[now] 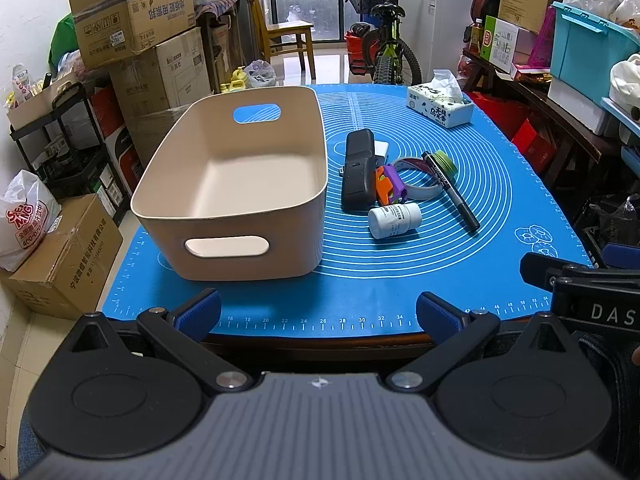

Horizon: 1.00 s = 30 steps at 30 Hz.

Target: Organize rigid objects

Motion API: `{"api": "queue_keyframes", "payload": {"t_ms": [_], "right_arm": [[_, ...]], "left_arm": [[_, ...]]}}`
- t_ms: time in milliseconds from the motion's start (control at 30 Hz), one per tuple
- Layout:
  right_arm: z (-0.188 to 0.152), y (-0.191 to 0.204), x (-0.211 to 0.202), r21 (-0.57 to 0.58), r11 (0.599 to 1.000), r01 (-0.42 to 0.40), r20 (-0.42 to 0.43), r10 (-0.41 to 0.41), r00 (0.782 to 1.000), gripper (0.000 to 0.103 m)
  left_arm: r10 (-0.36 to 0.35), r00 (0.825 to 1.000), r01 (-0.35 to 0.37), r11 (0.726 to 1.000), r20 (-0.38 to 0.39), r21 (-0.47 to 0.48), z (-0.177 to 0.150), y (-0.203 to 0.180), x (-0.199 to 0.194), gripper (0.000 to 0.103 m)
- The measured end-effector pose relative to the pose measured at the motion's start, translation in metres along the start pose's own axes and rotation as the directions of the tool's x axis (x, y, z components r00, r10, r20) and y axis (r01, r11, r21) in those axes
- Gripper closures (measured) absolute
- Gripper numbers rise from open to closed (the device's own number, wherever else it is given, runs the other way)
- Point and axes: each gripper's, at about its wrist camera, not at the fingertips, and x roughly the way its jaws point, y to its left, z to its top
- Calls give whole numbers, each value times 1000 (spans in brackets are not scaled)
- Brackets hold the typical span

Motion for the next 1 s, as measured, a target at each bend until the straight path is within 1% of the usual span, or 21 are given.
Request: {"api": "queue_keyframes", "payload": {"t_ms": [400, 567, 667, 767, 900, 1000], "right_arm": [[1, 1, -1, 6, 1000, 1, 1, -1, 1000, 3], [3, 1, -2, 8, 1000, -1, 3, 1, 1000, 3], [7, 1, -2, 18, 1000, -9, -1, 9, 1000, 3], [18, 3, -5, 16, 1000, -15, 6, 15, 1000, 3], [32, 7, -5, 4, 1000, -13, 27, 13, 1000, 3], [43, 7, 0, 8, 1000, -11, 36, 11, 999, 3]], "left_arm": [[10, 1000, -10, 1000, 0, 2, 2, 1, -1, 1], [-5, 1000, 5, 1000, -2, 1, 8, 6, -3, 1], [-26, 1000, 26, 1000, 8, 6, 15, 9, -5, 1], [-33, 999, 33, 999, 23, 10, 26, 13, -8, 1], [-49, 999, 49, 999, 17, -2, 44, 23, -5, 1], [-38, 999, 38, 999, 25, -21, 57, 34, -2, 1]]}}
